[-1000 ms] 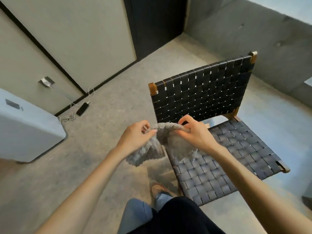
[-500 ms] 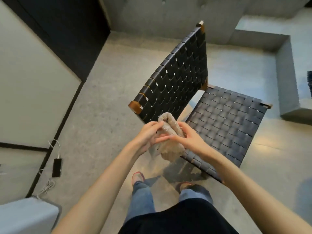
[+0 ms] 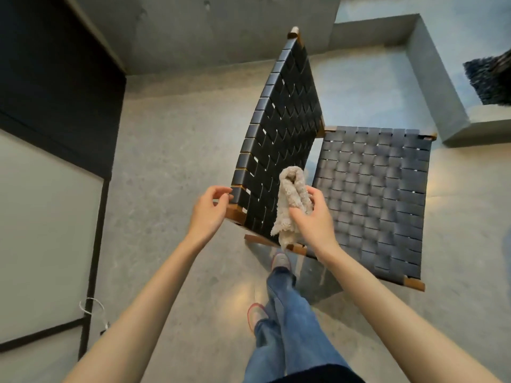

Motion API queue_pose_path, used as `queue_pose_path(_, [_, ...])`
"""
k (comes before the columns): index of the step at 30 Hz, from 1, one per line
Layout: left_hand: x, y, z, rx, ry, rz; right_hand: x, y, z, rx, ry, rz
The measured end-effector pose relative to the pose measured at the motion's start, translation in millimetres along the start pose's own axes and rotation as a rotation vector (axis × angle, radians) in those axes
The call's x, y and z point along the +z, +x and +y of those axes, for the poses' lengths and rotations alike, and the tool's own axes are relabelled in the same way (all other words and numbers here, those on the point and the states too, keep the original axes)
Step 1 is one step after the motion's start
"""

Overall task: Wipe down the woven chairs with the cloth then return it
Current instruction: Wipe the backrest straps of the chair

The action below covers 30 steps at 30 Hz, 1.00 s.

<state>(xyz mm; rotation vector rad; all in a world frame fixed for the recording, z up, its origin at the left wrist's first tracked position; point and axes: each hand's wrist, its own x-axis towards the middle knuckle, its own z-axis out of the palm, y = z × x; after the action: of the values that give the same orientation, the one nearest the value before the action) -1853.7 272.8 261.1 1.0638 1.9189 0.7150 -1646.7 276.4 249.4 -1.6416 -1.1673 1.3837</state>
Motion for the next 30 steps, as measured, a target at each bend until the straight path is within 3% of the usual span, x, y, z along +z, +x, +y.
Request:
queue_pose_path(3, [-2, 35, -4, -0.039, 0.030, 0.005, 32, 34, 0, -0.017, 0.021, -0.007])
queue_pose_path(8, [6, 81, -2, -0.069, 0.022, -0.032, 84, 69, 11, 0.156, 0.063, -0.306])
queue_pose_path(13, [24, 110, -1, -0.041, 0.007, -0.097, 111, 79, 32, 0.063, -0.083, -0.097])
queue_pose_path(17, [37, 119, -3, 0.040, 0.046, -0.166, 134, 83, 38, 0.142, -0.046, -0.113])
queue_pose_path(21, [44, 132, -9, 0.188, 0.113, -0.165, 150, 91, 55, 0.135, -0.090, 0.010])
queue_pose_path(27, [62, 141, -23, 0.413, 0.357, -0.200, 158, 100, 83, 0.133, -0.056, 0.173])
queue_pose_path(30, [73, 143, -26, 0.488, 0.468, -0.171, 150, 111, 105, 0.168, -0.101, 0.175])
